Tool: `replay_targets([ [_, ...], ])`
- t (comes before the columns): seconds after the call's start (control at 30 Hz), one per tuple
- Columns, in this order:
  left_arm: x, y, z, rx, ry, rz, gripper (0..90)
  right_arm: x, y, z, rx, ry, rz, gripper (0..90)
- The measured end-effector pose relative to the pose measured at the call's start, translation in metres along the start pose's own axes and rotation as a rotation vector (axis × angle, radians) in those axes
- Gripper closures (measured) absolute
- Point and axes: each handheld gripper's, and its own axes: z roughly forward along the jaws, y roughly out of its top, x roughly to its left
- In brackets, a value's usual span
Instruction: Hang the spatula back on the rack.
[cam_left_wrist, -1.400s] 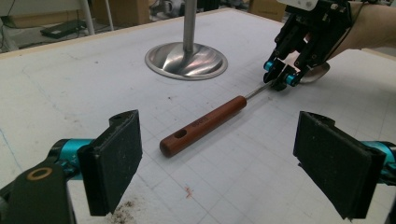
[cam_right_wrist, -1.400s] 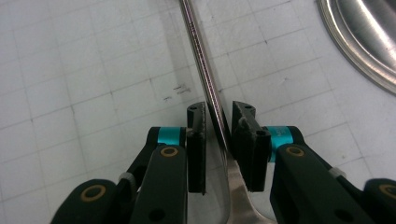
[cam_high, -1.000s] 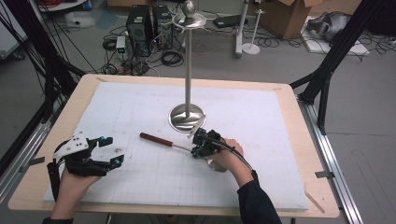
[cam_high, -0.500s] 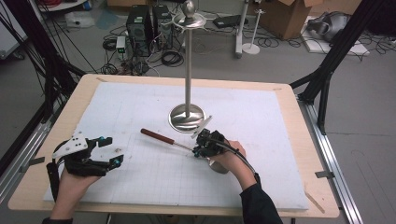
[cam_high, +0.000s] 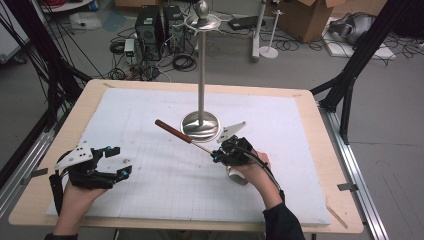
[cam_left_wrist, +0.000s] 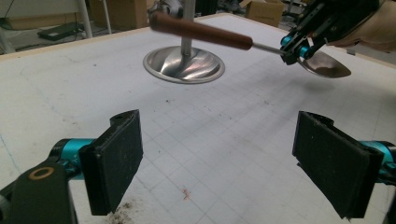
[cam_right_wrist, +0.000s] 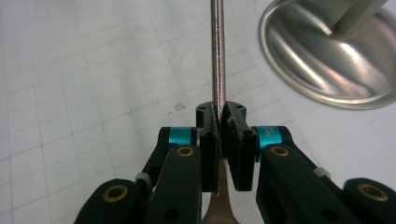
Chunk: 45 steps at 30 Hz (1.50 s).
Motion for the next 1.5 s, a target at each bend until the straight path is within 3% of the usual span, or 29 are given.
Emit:
replay_targets([
  [0.2,0.000,0.000,0.000,0.000,0.002,0.001,16.6,0.002,-0.011,-0.017,-0.105,-0.030,0.026,84.4],
  [0.4,0.000,0.000,0.000,-0.003,0.001,0.000,16.6,0.006,-0.019,-0.028,-0.176,-0.061,0.039,84.4],
  [0.43,0.000,0.000,0.000,-0.003,0.002,-0.001,16.7,0.006,-0.022,-0.034,-0.219,-0.067,0.047,84.5],
  [0.47,0.000,0.000,0.000,-0.001,0.004,-0.002,16.7,0.006,-0.022,-0.034,-0.219,-0.067,0.047,84.5],
  [0.5,0.001,-0.001,0.000,0.000,0.003,-0.001,16.8,0.006,-0.026,-0.042,-0.265,-0.072,0.061,84.4],
  [0.6,0.001,-0.002,0.001,-0.002,-0.004,-0.010,16.7,0.006,-0.029,-0.048,-0.302,-0.074,0.078,84.4],
  [0.63,0.001,-0.002,0.001,-0.003,-0.003,-0.012,16.7,0.006,-0.031,-0.055,-0.340,-0.086,0.083,84.4],
  [0.97,0.001,-0.003,0.002,0.001,-0.002,-0.013,16.7,0.010,-0.040,-0.078,-0.466,-0.178,0.089,84.4],
  [1.13,0.001,-0.004,0.002,-0.002,-0.001,-0.015,16.8,0.010,-0.045,-0.092,-0.565,-0.213,0.117,84.4],
  [1.5,0.002,-0.006,0.002,0.004,-0.001,-0.015,16.8,0.012,-0.050,-0.107,-0.679,-0.294,0.126,84.4],
])
